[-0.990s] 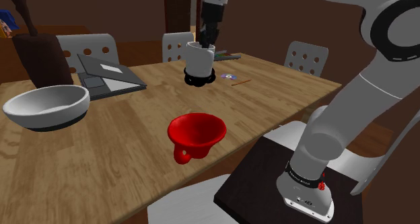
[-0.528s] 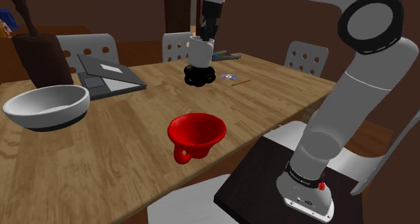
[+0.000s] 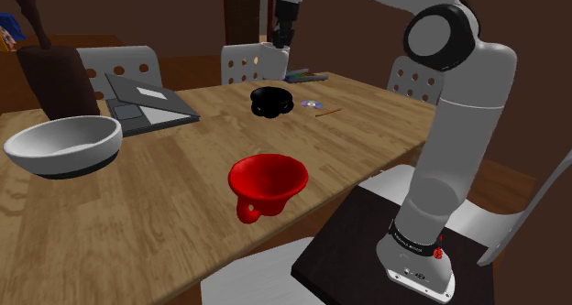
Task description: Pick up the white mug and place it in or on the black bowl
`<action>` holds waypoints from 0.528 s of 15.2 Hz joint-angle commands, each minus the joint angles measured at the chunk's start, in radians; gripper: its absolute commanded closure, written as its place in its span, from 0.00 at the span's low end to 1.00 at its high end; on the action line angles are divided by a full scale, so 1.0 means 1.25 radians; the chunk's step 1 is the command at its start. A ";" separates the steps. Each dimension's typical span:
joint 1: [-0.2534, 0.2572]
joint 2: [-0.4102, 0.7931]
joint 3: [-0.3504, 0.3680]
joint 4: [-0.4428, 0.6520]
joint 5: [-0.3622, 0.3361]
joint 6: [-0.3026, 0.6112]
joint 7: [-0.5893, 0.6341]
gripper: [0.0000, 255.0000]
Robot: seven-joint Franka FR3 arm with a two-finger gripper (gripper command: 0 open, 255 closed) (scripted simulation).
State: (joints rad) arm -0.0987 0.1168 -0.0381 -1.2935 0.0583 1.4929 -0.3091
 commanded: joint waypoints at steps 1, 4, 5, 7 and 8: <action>-0.018 0.055 -0.013 0.081 0.007 -0.027 -0.028 1.00; -0.050 0.177 -0.026 0.265 0.022 -0.091 -0.063 1.00; -0.064 0.238 -0.030 0.363 0.030 -0.129 -0.074 1.00; -0.061 0.207 -0.029 0.289 0.026 -0.087 -0.076 1.00; -0.060 0.195 -0.029 0.259 0.025 -0.068 -0.077 1.00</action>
State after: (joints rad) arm -0.1732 0.3636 -0.0745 -0.9544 0.0898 1.3935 -0.4027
